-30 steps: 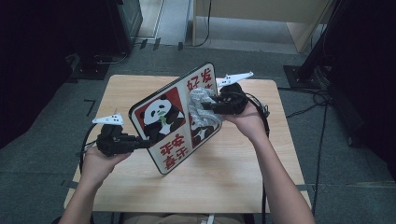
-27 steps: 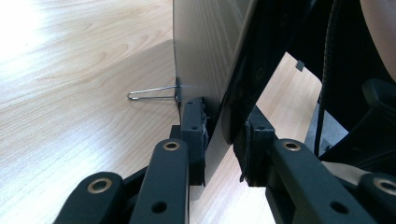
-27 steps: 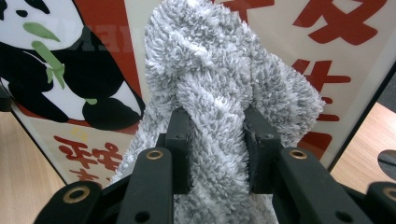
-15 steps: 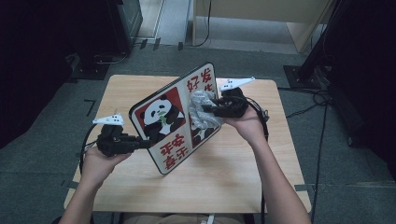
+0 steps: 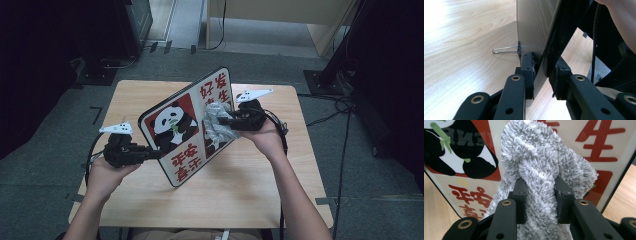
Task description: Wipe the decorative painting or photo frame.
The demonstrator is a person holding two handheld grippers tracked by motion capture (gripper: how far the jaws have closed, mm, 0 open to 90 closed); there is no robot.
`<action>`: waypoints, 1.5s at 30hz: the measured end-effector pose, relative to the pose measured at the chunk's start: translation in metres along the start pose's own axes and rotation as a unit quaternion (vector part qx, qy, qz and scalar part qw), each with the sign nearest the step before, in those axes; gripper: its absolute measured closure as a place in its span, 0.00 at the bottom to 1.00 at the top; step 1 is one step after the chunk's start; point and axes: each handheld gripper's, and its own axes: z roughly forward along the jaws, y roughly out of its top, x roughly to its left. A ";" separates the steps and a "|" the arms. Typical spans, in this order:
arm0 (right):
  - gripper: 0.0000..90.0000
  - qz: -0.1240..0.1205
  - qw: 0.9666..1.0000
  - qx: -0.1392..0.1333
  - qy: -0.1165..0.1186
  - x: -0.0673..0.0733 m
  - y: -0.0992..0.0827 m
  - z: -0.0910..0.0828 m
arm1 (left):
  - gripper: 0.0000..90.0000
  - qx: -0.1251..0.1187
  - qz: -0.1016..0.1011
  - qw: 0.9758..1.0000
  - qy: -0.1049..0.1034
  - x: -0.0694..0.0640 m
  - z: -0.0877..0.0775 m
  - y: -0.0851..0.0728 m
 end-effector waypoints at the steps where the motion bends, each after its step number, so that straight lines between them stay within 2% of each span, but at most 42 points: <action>1: 0.76 0.000 1.000 0.000 0.000 0.000 0.000 0.000 | 0.84 0.000 0.000 1.000 0.000 0.000 0.000 0.000; 13: 0.76 0.014 1.000 0.007 -0.003 -0.002 -0.014 0.005 | 0.84 0.000 0.000 1.000 -0.001 0.000 0.000 0.000; 32: 0.76 0.010 1.000 0.010 -0.008 -0.004 -0.030 0.013 | 0.83 -0.002 -0.001 1.000 -0.004 0.000 0.000 -0.001; 45: 0.76 0.020 0.999 0.023 -0.011 -0.006 -0.047 0.021 | 0.83 -0.002 -0.001 1.000 -0.006 0.000 0.000 -0.001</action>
